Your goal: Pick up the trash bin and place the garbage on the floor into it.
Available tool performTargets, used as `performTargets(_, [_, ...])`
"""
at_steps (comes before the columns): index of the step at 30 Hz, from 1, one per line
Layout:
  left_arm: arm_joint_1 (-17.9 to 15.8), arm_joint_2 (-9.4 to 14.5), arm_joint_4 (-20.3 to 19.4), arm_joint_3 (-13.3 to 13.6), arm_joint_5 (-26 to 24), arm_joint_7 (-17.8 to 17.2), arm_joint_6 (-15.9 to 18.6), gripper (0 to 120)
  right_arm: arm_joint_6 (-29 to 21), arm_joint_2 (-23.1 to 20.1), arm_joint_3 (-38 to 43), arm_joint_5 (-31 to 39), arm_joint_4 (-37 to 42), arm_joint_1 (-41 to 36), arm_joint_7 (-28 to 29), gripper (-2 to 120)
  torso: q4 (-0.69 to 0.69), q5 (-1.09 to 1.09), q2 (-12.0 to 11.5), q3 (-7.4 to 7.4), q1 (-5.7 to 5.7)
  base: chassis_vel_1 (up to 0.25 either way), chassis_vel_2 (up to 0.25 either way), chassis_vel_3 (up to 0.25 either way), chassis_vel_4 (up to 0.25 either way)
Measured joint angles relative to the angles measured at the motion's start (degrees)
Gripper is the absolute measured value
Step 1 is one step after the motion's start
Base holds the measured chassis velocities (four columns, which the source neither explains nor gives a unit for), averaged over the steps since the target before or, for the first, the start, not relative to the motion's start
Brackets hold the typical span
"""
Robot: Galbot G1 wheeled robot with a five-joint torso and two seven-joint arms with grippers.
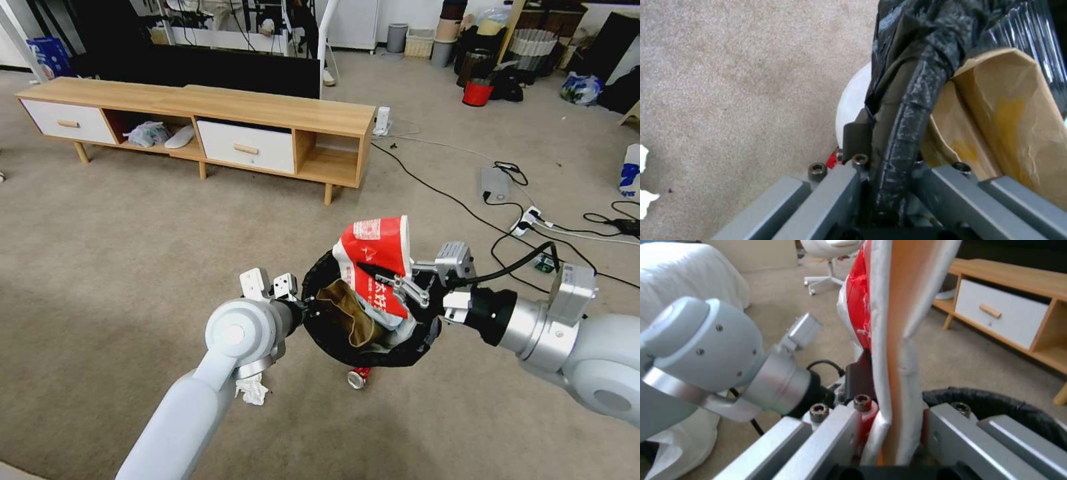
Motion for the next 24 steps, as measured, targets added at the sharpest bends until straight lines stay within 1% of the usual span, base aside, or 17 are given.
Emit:
performTargets(10, [1.2, -0.4, -1.4, -0.2, 0.0, 0.0, 0.0, 0, -0.1, 0.4, -3.0, -1.9, -1.2, 0.4, -0.1, 0, 0.00, 0.00, 0.0, 0.00, 0.00, 0.000, 0.000, 0.000, 0.000])
performTargets(17, [2.6, -0.4, -3.0, 0.1, 0.0, 0.0, 0.2, 0, 0.0, 1.6, -6.8, -4.2, -3.9, 1.2, -0.5, 0, 0.00, 0.00, 0.0, 0.00, 0.00, 0.000, 0.000, 0.000, 0.000])
performTargets(24, [3.5, 0.8, -4.4, 0.1, -0.3, 0.3, 0.2, 0, 0.1, 3.1, -9.3, -5.6, -5.9, 1.4, -0.5, 0, 0.00, 0.00, 0.0, 0.00, 0.00, 0.000, 0.000, 0.000, 0.000])
